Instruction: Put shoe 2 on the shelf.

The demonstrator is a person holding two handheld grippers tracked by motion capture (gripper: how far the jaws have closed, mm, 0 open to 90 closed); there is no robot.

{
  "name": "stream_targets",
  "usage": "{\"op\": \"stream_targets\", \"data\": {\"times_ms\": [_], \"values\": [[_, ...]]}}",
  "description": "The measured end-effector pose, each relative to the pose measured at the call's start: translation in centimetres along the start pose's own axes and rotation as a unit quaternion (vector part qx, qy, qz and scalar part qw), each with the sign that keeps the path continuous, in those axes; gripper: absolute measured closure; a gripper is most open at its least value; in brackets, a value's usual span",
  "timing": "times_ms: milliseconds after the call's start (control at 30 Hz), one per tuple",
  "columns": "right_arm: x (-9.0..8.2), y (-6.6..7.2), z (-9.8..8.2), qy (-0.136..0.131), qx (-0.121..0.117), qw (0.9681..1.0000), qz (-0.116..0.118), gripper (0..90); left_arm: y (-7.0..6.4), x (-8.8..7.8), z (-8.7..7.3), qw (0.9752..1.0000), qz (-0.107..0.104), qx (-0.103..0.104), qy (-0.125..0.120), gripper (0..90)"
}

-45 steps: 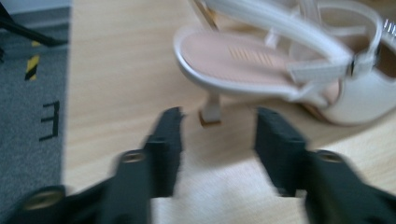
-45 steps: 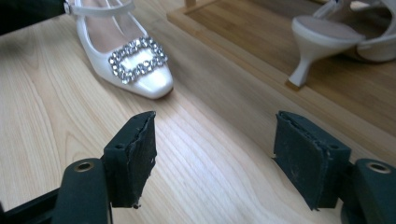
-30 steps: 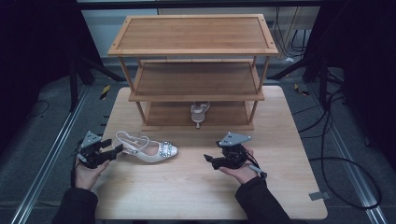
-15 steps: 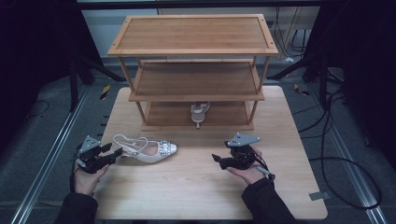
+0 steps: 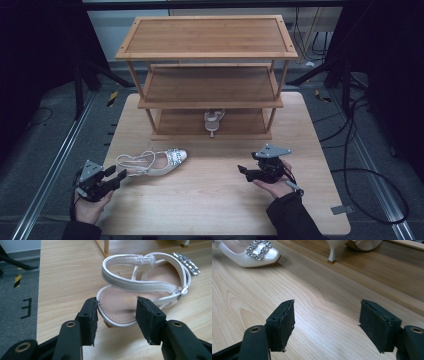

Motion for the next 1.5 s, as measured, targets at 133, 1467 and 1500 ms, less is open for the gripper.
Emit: {"op": "stream_targets", "data": {"times_ms": [133,1467,1500], "values": [[0.1,0.0,-0.1,0.003,-0.002,1.0000,0.000,28.7,0.2,-0.1,-0.2,0.9999,-0.011,0.011,-0.004,49.4],[-0.6,-0.5,-0.3,-0.001,0.003,1.0000,-0.007,28.8,-0.2,-0.8,-1.0,0.9994,-0.027,0.019,0.009,46.5],[-0.6,-0.5,-0.4,-0.001,0.002,1.0000,-0.007,28.8,-0.4,-1.1,-1.3,0.9995,-0.029,0.014,0.006,47.8]]}}
Point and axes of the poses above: each handheld gripper's, and its own axes: x roughly forward along the jaws, z roughly out of its top, y roughly to its left, the point moved 2 cm from there along x, roughly forward along the jaws, and after that the axes turned 3 degrees about z, right-handed, at the moved point
